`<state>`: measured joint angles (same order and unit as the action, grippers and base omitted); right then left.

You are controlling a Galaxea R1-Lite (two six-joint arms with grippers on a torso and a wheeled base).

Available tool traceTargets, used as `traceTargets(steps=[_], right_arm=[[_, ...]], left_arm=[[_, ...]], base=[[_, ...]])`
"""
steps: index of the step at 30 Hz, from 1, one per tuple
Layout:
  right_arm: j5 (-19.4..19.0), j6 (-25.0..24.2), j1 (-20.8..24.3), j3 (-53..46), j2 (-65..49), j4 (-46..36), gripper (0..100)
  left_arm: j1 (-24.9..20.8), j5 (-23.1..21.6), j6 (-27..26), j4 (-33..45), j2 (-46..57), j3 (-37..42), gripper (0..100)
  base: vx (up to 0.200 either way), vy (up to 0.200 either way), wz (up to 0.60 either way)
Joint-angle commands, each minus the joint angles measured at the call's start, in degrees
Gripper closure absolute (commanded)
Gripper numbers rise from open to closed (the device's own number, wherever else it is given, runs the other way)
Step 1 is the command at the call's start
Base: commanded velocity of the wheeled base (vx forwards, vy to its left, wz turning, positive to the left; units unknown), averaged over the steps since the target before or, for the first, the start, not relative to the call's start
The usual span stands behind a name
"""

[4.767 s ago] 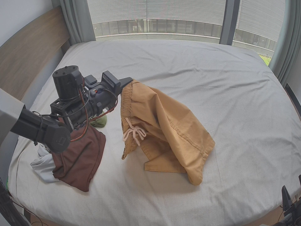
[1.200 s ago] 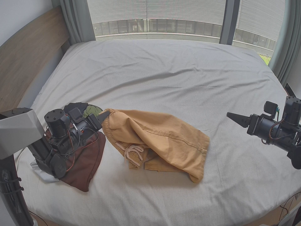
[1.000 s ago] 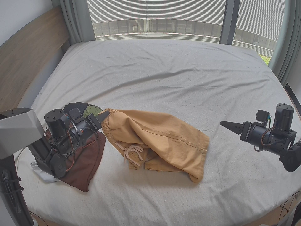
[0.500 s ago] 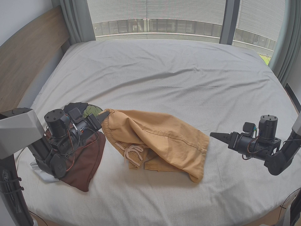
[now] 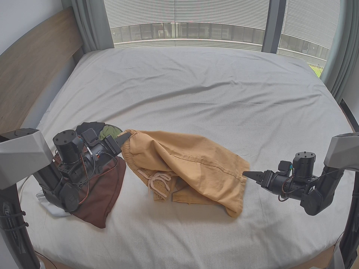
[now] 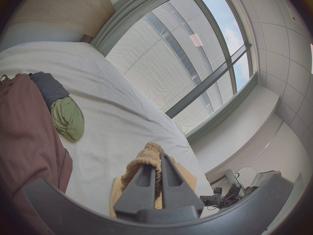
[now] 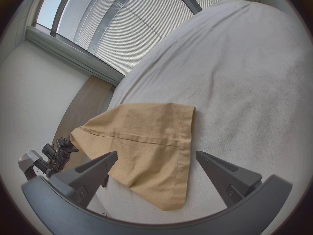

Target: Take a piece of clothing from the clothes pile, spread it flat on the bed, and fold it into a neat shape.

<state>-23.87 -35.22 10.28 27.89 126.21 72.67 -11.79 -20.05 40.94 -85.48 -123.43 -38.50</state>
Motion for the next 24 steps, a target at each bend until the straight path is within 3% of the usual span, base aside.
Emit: traceTargets(steps=[1,15,24], right_arm=[[0.3,-0.8,0.3,0.9,3.7,0.0,0],[0.4,-6.5,1.1,7.2,14.0,5.9,0],[0.1,-10.4,3.2,8.8,14.9,8.9,0]], left_arm=[[0.0,-0.1,0.0,0.1,-0.1,0.0,100],[0.0,-0.1,0.0,0.0,-0.1,-0.2,100],[0.2,-0.1,0.0,0.0,-0.1,-0.3,100]], base=[[0.000,0.000,0.00],[0.000,0.000,0.00],[0.000,0.000,0.00]])
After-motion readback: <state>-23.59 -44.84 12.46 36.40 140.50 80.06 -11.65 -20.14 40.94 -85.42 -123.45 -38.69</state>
